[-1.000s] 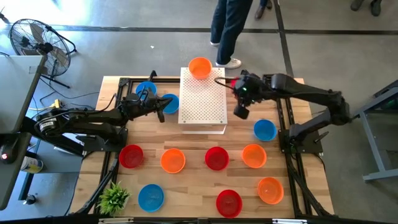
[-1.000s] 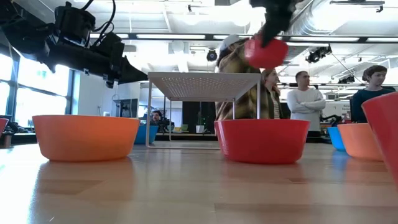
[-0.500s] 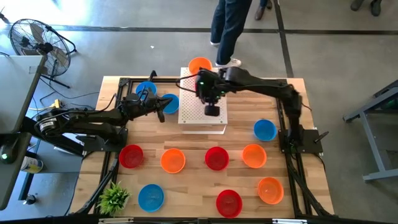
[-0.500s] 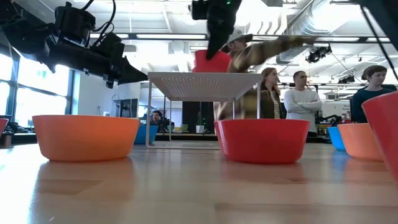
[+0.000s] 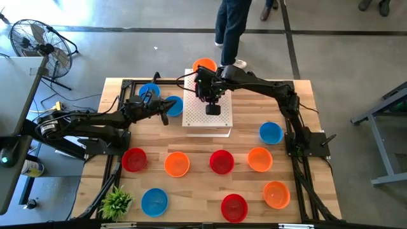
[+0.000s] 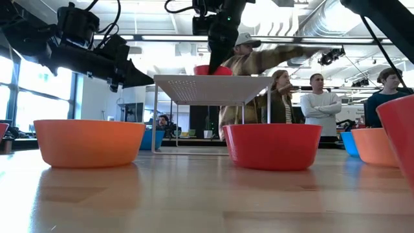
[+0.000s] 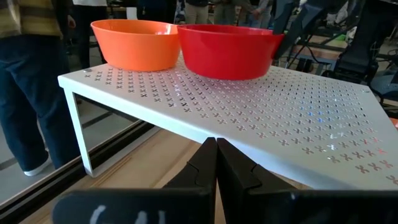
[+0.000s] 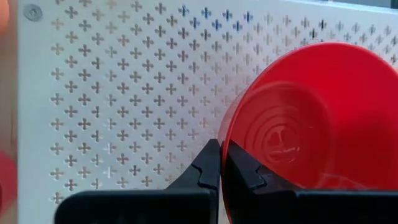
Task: Pick & Place Mini bowls
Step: Put the red bowl on the shelf
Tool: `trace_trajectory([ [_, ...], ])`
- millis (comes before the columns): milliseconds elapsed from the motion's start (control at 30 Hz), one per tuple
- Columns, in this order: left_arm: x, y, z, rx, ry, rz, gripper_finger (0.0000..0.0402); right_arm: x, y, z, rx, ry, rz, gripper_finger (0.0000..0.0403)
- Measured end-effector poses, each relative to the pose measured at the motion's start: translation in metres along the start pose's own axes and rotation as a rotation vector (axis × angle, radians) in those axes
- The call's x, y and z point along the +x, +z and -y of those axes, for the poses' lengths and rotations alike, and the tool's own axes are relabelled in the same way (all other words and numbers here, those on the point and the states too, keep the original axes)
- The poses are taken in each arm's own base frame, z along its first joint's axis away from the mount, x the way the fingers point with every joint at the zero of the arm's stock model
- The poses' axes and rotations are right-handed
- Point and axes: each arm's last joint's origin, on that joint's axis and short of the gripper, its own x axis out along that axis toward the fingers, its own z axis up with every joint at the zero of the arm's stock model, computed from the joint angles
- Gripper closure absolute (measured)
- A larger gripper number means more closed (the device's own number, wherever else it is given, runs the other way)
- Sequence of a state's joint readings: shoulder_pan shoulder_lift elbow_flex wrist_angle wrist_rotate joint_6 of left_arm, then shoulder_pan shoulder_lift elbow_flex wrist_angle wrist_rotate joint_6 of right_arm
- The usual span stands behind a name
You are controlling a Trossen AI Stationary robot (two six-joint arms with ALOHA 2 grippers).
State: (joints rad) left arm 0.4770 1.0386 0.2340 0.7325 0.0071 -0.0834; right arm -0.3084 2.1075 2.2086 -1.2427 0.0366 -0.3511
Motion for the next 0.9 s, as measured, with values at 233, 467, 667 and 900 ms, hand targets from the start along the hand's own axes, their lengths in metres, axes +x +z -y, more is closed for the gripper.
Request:
trace_trajectory([
  [233,0.0,0.0,0.0,0.0,0.0,0.0,0.0401,0.001,0.002,0.0,-0.031,0.013,0.025,0.0402],
  [467,0.0,0.0,0.0,0.0,0.0,0.0,0.0401,0.018,-0.003,-0.004,-0.079,-0.02,-0.022,0.0402],
  [667,0.0,0.0,0.0,0.0,0.0,-0.001,0.0401,0.019,-0.001,-0.004,-0.085,-0.03,-0.009,0.0399],
  [900,0.0,0.0,0.0,0.0,0.0,-0.001,0.0401,0.019,-0.001,-0.004,-0.085,-0.031,-0.011,0.038],
])
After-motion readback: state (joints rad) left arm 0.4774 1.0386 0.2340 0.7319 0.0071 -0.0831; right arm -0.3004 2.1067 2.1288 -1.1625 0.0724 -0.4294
